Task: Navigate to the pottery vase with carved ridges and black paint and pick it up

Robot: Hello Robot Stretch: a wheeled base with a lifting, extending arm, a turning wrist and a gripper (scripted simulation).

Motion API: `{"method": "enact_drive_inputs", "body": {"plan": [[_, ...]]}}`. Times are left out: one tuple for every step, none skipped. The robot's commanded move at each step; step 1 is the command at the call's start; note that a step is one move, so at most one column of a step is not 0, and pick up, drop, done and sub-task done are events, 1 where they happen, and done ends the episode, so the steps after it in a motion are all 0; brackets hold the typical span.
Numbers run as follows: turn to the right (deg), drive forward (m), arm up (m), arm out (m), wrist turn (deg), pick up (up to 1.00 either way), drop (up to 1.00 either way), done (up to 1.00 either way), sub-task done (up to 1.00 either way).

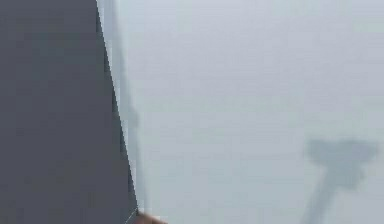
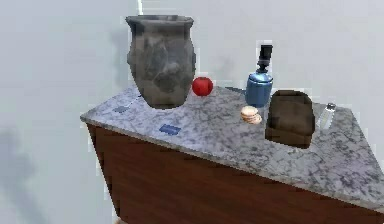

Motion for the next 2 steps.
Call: {"method": "enact_drive_inputs", "body": {"plan": [[-3.0,0.00,0.00,0.00,0.0,0.00,0.00,0.00,0.00],[45.0,0.00,0.00,0.00,0.0,0.00,0.00,0.00,0.00]]}}
